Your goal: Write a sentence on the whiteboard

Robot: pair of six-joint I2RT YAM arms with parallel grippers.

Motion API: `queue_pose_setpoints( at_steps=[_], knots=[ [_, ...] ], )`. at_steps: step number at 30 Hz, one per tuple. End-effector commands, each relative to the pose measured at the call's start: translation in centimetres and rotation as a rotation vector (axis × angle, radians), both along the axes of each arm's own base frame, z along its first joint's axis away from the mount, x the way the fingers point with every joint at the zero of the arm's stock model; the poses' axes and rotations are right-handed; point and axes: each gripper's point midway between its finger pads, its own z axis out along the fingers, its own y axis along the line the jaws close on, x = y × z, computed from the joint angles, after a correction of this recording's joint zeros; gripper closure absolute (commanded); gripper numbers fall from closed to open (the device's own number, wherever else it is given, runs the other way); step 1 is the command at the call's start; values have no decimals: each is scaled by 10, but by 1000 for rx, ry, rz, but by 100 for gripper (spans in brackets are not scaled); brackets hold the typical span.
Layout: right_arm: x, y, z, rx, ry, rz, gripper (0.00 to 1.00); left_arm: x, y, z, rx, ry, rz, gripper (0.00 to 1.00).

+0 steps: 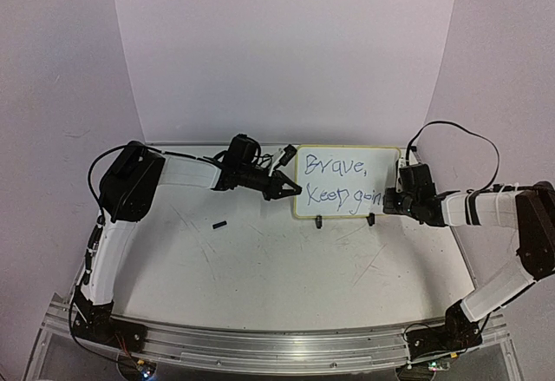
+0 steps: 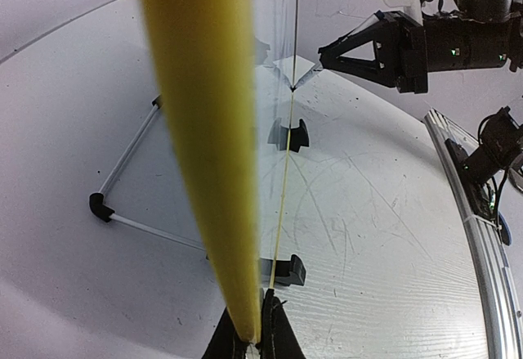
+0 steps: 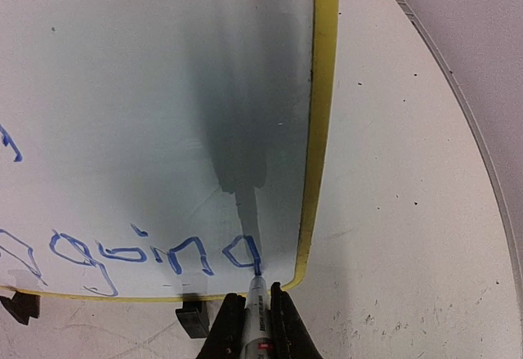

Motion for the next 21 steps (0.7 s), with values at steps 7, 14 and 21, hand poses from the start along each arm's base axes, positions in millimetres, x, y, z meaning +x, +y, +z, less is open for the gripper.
queue_pose_setpoints(
  at_steps=[7, 14, 21],
  knots=[
    [15, 20, 12, 77, -43, 46, 100, 16, 27, -64, 211, 38, 123, 100],
    [13, 34, 34, 135, -100, 107, 100, 15, 27, -66, 216, 42, 126, 100],
    [-17, 22, 65, 163, -122, 89, 100, 19, 29, -60, 210, 40, 139, 99]
  ],
)
